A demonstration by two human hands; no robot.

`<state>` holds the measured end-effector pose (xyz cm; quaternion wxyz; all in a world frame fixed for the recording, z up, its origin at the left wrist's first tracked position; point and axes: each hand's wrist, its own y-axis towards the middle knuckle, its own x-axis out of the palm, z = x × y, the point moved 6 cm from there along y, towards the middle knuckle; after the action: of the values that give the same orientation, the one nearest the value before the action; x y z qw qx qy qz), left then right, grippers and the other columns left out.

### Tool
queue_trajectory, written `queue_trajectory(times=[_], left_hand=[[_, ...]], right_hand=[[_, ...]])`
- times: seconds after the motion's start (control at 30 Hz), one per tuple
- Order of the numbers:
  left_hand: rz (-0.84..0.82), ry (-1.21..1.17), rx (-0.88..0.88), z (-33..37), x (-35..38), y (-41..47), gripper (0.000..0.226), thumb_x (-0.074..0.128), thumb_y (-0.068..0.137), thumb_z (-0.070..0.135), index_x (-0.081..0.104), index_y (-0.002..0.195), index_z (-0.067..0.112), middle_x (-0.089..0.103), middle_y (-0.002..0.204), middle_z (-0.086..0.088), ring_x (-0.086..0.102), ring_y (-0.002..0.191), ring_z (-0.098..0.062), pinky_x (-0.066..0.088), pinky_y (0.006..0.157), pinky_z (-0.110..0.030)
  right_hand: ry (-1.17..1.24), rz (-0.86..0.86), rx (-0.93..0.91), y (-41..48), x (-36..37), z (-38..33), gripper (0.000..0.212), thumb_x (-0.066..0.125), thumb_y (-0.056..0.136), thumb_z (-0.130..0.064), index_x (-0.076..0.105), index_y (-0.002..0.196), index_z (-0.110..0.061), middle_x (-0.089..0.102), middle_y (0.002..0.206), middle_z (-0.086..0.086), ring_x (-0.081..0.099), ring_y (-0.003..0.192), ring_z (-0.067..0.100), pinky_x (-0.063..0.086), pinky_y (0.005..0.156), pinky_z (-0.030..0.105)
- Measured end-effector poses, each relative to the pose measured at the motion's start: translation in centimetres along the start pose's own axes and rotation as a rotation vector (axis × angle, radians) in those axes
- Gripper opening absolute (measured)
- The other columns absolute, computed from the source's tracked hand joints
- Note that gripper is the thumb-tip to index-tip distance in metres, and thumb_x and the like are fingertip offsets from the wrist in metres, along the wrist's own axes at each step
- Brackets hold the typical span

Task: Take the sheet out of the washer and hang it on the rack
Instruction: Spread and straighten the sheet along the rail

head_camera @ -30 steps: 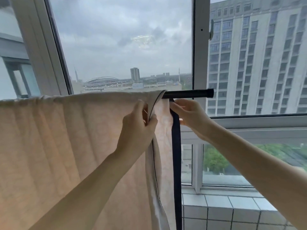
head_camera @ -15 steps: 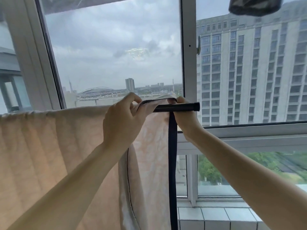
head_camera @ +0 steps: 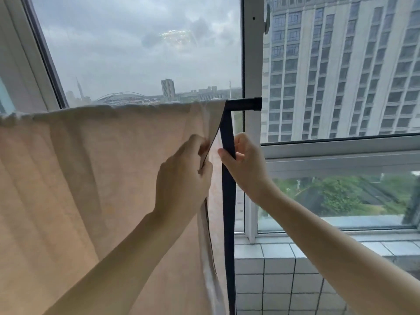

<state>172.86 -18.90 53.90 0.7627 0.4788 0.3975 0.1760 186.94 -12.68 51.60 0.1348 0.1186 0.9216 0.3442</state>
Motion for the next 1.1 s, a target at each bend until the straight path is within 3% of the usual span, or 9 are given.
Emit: queue_trajectory(times=[0.07, 0.2, 0.27, 0.33, 0.43, 0.57, 0.7, 0.83, 1.1], left_hand=[[-0.041, 0.021, -0.029, -0.6, 0.9, -1.6, 0.009, 0.061, 0.093, 0.028, 0.058, 0.096, 0.020, 0.066, 0.080, 0.008, 0.058, 0.057, -0.006, 0.052, 0.054, -0.020], [-0.132, 0.066, -0.109, -2.4, 2.5, -5.1, 0.017, 0.058, 0.094, 0.029, 0.065, 0.088, 0.014, 0.066, 0.066, 0.000, 0.058, 0.051, -0.019, 0.051, 0.051, -0.037], [-0.159, 0.075, -0.158, -3.3, 3.1, -7.1, 0.023, 0.057, 0.095, 0.029, 0.066, 0.081, 0.013, 0.063, 0.059, -0.002, 0.055, 0.048, -0.024, 0.049, 0.048, -0.036], [-0.190, 0.086, -0.197, -3.8, 3.6, -9.2, 0.033, 0.052, 0.097, 0.032, 0.062, 0.073, 0.013, 0.057, 0.053, 0.000, 0.051, 0.044, -0.022, 0.045, 0.046, -0.033], [-0.256, 0.115, -0.264, -4.4, 4.4, -12.2, 0.040, 0.043, 0.099, 0.039, 0.058, 0.071, 0.015, 0.055, 0.054, 0.000, 0.052, 0.047, -0.022, 0.046, 0.047, -0.033], [-0.317, 0.113, -0.345, -4.9, 5.0, -15.5, 0.044, 0.034, 0.098, 0.046, 0.055, 0.072, 0.017, 0.057, 0.057, 0.002, 0.053, 0.048, -0.018, 0.047, 0.048, -0.031], [-0.344, 0.111, -0.381, -5.1, 5.4, -18.2, 0.046, 0.025, 0.093, 0.053, 0.048, 0.067, 0.022, 0.044, 0.051, 0.011, 0.047, 0.044, -0.009, 0.034, 0.044, -0.020], [-0.427, 0.140, -0.477, -6.4, 6.4, -20.9, 0.043, 0.031, 0.099, 0.049, 0.042, 0.065, 0.024, 0.047, 0.052, 0.005, 0.052, 0.049, -0.023, 0.033, 0.047, -0.028], [-0.558, 0.228, -0.526, -7.1, 7.6, -24.1, 0.042, 0.033, 0.100, 0.047, 0.044, 0.066, 0.023, 0.041, 0.052, 0.008, 0.047, 0.049, -0.019, 0.026, 0.047, -0.028]], right_hand=[[-0.036, -0.048, 0.031, -1.2, 0.2, 0.8, 0.018, 0.066, 0.089, -0.022, 0.051, 0.083, -0.029, 0.062, 0.075, -0.009, 0.063, 0.067, 0.008, 0.053, 0.056, 0.021], [-0.061, -0.128, 0.105, -3.6, 0.6, 2.4, 0.009, 0.064, 0.090, -0.018, 0.056, 0.091, -0.020, 0.067, 0.084, 0.001, 0.067, 0.075, 0.017, 0.059, 0.070, 0.033], [-0.097, -0.164, 0.125, -4.8, 0.9, 3.3, 0.006, 0.064, 0.090, -0.017, 0.060, 0.092, -0.012, 0.069, 0.086, 0.005, 0.068, 0.074, 0.016, 0.058, 0.068, 0.030], [-0.122, -0.215, 0.133, -6.3, 1.4, 4.1, 0.008, 0.065, 0.090, -0.017, 0.064, 0.091, -0.009, 0.070, 0.083, 0.001, 0.065, 0.067, 0.004, 0.052, 0.059, 0.015], [-0.150, -0.278, 0.153, -9.1, 2.0, 5.8, 0.010, 0.067, 0.089, -0.019, 0.064, 0.081, -0.024, 0.065, 0.073, -0.016, 0.059, 0.060, -0.010, 0.041, 0.054, 0.003], [-0.243, -0.320, 0.181, -12.7, 2.6, 8.0, 0.005, 0.068, 0.089, -0.021, 0.072, 0.089, -0.018, 0.063, 0.072, -0.014, 0.056, 0.060, -0.006, 0.039, 0.058, 0.002], [-0.279, -0.335, 0.176, -15.4, 3.0, 9.1, 0.015, 0.069, 0.088, -0.021, 0.064, 0.074, -0.023, 0.061, 0.071, -0.010, 0.055, 0.065, -0.002, 0.040, 0.059, 0.006], [-0.311, -0.361, 0.263, -17.0, 3.4, 10.7, 0.015, 0.069, 0.088, -0.023, 0.071, 0.079, -0.011, 0.068, 0.076, 0.000, 0.060, 0.069, 0.011, 0.040, 0.060, 0.011], [-0.329, -0.362, 0.282, -17.6, 3.5, 11.3, 0.011, 0.068, 0.088, -0.024, 0.069, 0.083, -0.014, 0.066, 0.075, -0.005, 0.057, 0.066, 0.002, 0.040, 0.058, 0.007]])
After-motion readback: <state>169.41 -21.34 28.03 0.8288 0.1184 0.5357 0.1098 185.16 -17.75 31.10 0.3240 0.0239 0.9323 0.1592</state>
